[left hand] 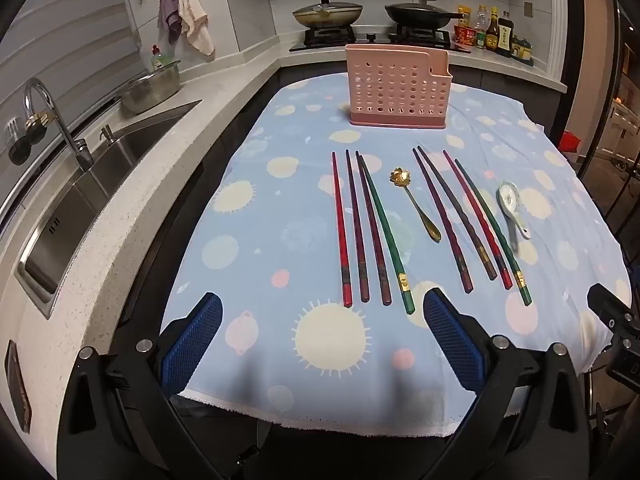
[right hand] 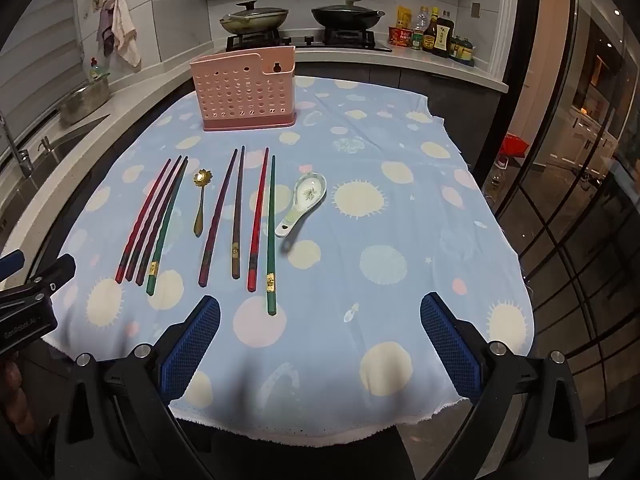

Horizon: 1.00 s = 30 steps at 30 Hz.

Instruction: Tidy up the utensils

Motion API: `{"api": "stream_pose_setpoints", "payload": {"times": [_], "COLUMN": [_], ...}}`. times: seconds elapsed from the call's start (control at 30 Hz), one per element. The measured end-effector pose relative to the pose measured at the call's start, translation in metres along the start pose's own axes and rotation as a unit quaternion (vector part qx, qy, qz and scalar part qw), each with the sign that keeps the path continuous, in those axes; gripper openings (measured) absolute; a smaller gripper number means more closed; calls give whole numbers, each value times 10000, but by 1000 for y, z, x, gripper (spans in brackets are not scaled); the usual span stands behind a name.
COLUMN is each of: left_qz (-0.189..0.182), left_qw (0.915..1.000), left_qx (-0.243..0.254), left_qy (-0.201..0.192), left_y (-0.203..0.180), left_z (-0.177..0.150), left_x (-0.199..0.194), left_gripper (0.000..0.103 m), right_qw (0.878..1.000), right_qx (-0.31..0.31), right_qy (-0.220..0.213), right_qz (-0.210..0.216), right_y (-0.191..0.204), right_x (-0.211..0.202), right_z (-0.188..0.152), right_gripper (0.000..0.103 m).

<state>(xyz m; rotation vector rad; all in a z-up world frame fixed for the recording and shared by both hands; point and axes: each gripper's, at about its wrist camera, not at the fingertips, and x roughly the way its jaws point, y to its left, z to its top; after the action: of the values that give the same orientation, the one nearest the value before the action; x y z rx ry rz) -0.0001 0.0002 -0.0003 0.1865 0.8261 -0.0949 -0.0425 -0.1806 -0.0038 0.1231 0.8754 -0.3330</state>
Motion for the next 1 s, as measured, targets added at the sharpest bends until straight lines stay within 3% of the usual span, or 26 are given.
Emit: {"api": "stream_pose_setpoints", "payload": {"times": [1.0], "left_qz": [-30], "left_qw": [9999], "left_qx": [-78], "left_qy": [110], "left_y": [3], "left_z": [-3], "left_x": [3], "left_gripper": [96], "right_qw": [10000], "right_qx": [8], "right_qy": [19], "right_qz": [4], "right_y": [0], "right_x": [1], "right_z": [-1], "right_gripper": [96]}}
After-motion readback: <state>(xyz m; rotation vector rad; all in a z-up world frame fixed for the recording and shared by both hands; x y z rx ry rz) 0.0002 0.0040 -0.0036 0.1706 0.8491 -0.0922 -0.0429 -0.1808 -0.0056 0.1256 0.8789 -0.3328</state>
